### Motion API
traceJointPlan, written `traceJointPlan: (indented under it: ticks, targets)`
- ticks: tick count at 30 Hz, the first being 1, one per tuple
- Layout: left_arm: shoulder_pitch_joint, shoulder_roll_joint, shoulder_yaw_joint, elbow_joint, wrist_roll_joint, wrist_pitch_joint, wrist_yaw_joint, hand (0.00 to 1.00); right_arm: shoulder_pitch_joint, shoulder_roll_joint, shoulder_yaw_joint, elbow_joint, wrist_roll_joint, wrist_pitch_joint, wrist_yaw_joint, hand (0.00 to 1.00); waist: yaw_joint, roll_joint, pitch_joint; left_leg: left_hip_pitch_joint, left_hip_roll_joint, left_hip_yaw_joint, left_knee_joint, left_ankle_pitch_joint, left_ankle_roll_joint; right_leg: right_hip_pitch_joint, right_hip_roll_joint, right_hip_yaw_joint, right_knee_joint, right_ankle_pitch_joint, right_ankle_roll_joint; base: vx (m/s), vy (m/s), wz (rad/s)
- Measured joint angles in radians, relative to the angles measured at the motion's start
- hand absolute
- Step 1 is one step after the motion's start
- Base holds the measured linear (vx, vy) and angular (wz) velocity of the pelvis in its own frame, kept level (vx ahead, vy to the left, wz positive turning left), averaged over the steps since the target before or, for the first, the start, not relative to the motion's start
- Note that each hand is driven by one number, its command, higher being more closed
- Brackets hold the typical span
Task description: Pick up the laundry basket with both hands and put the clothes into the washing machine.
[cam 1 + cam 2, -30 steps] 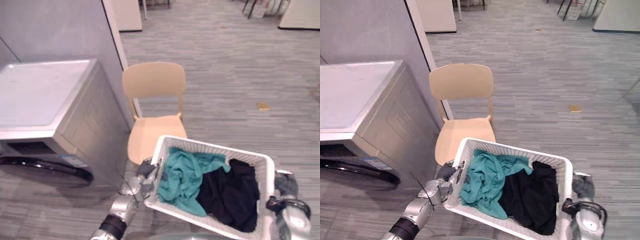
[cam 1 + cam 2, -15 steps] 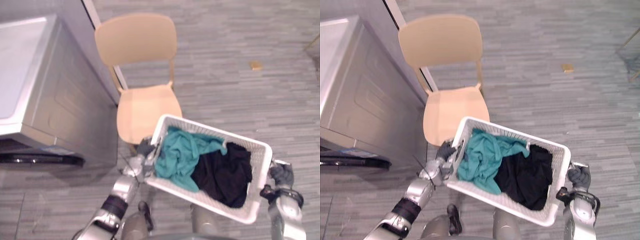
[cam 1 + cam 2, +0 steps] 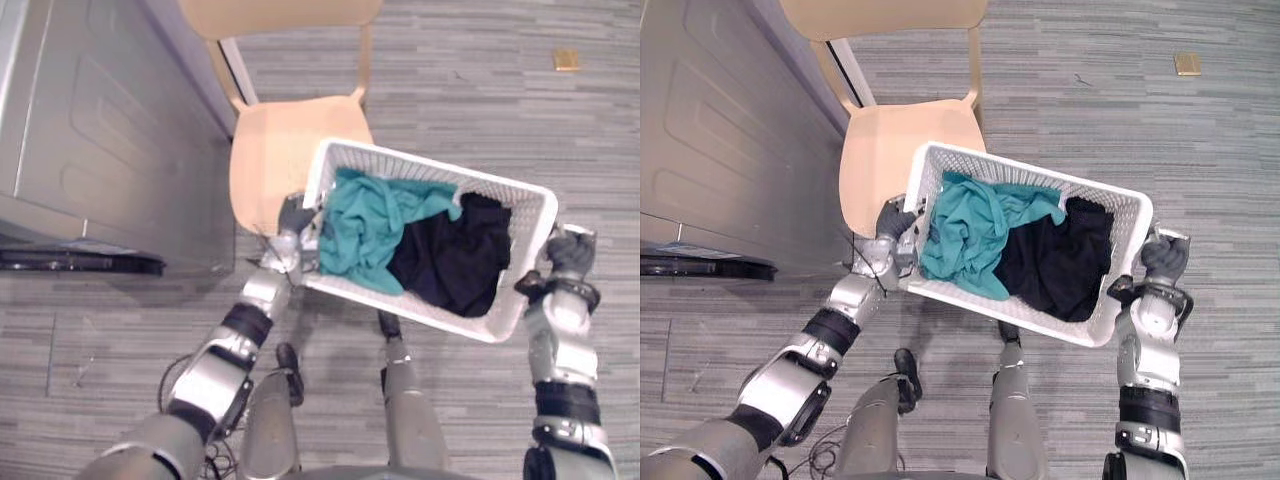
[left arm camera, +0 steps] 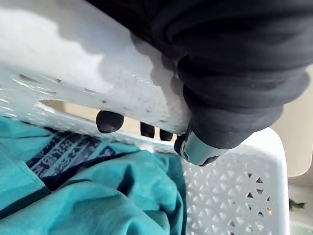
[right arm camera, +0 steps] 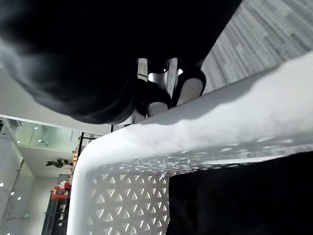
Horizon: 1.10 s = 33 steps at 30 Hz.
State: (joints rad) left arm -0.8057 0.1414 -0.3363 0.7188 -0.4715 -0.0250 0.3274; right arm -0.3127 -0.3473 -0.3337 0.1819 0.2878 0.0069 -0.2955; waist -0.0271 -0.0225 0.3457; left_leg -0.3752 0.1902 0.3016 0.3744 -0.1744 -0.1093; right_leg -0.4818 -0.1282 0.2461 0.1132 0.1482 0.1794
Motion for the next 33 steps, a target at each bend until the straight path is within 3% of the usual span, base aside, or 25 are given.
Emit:
traceJointPlan:
  ticks: [6,20,33]
  targets:
    - [-0.087,0.006,-0.001,0.001,-0.008,-0.002,0.030,1.00,-0.087,-0.103,0.029,0.010,0.000,0.000,-0.019,1.00,-0.001,-0.001,0.040,0.005,-0.013,0.000,-0.029,0.024,0.000,-0.002,-0.013,-0.024,0.005,0.000,0.000,0.00,-0.003,0.09]
    - [-0.213,0.014,0.038,0.098,-0.042,0.019,0.051,1.00,-0.441,-0.194,0.112,0.311,0.079,0.017,-0.025,1.00,-0.012,-0.003,0.095,-0.067,-0.009,-0.011,0.014,0.023,0.001,-0.069,-0.012,-0.053,0.048,-0.002,-0.002,-0.01,-0.008,0.02]
    - [-0.241,0.015,0.168,0.099,-0.066,0.019,0.115,1.00,-0.823,-0.241,0.322,0.435,0.082,0.017,-0.026,1.00,-0.009,0.031,0.114,-0.068,-0.001,-0.004,0.006,0.032,-0.002,-0.087,-0.009,-0.063,0.074,-0.009,-0.007,0.02,-0.010,0.00]
